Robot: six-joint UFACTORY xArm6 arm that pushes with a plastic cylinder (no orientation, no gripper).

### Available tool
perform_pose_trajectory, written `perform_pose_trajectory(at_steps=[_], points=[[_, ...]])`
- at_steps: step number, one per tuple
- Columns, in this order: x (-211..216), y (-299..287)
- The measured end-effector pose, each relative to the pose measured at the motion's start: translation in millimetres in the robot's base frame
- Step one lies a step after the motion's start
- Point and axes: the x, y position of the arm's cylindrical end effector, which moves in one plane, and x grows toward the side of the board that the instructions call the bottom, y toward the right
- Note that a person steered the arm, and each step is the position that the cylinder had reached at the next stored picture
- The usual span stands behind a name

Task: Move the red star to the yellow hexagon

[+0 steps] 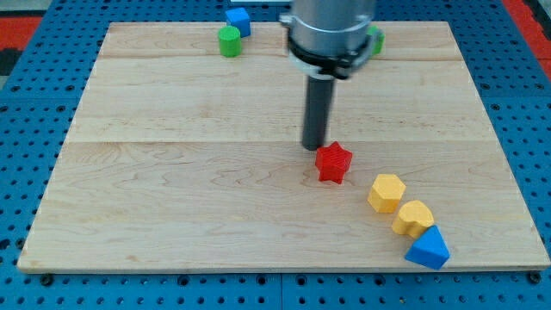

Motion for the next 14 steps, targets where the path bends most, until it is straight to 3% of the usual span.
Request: perform_pose_trajectory(at_steps=[1, 2, 5, 6, 7, 10, 11, 12, 13, 14], points=[[17.7, -53.4], [43.6, -38.3], [9.0, 45.5], [9.2, -12.6], [44.1, -23.3], [36.4, 79.8], [54.0, 55.1], [105.9, 19.8], [121.7, 32.7], [105.3, 46.6]])
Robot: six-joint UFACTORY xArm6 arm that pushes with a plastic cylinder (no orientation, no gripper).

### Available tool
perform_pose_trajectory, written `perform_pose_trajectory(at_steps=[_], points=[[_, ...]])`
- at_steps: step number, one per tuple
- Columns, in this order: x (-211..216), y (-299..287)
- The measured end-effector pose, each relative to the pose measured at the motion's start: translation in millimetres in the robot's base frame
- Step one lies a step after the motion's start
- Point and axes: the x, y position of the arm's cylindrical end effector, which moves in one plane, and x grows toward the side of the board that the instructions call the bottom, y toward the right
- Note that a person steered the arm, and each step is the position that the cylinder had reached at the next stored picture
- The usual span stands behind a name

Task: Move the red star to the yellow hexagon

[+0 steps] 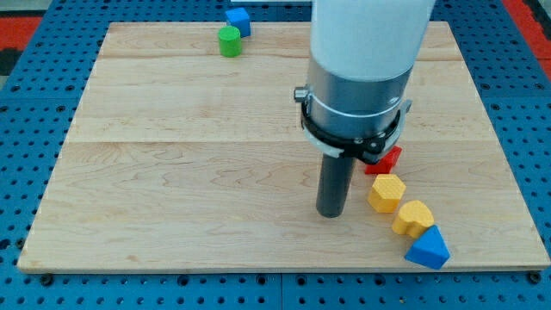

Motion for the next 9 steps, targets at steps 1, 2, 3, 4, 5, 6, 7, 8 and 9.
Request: perform_pose_trajectory(at_steps=[1, 2, 3, 4, 5, 6, 7, 8, 9], points=[[-15.7, 32.4], [-21.9, 47.2], [-24.0, 47.2], [-42.5, 35.6], [-72.0, 15.5], [-91.9, 12.7], [-94.5, 27.5], [-94.7, 42.2], [-98.5, 48.0]])
